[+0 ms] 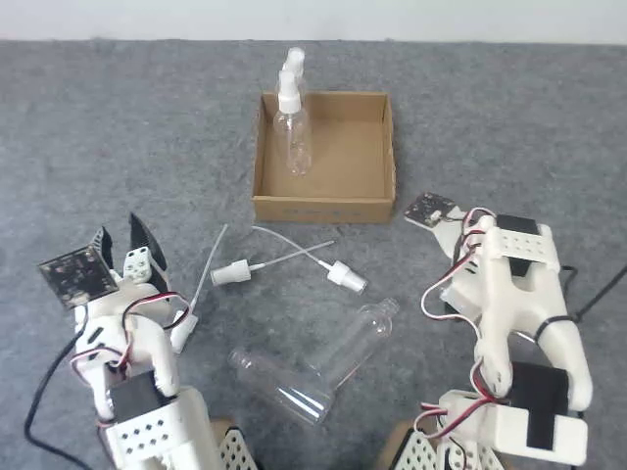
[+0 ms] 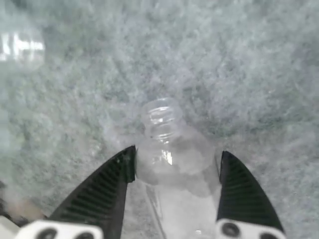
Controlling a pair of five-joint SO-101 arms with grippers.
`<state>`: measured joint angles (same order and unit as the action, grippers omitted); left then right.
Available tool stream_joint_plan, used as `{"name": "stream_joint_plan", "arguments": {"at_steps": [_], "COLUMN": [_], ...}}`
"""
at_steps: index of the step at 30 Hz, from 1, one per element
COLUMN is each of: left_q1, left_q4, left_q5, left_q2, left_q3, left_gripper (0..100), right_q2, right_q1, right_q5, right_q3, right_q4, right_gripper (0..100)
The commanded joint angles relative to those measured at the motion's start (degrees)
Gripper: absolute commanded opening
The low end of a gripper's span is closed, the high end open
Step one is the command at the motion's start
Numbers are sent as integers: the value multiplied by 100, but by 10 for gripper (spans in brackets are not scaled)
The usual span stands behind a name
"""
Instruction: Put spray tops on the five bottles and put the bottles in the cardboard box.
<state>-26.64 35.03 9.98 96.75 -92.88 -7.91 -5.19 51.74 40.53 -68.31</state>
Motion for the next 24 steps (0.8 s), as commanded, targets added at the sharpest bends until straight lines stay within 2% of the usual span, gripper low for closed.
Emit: {"name": "stream_joint_plan", "arguments": {"at_steps": [1,10,16,24], "left_q1": [9,9,9,9], "left_q4": [-167,-167,-167,-167], "left_q5": [-44,-44,-44,-44], "left_q2": [79,79,79,79], "left_q3": [66,66,66,66], "left_gripper": [138,138,138,138], "right_q2": [-57,-31,-22,-13], "right_q1": [321,857,1226,1473], "right_q5": [-695,-2022,-2251,-2198], "right_q3": [-440,-659,-659,-642], "right_q4": [57,75,75,22], "right_gripper": [188,188,191,366]}}
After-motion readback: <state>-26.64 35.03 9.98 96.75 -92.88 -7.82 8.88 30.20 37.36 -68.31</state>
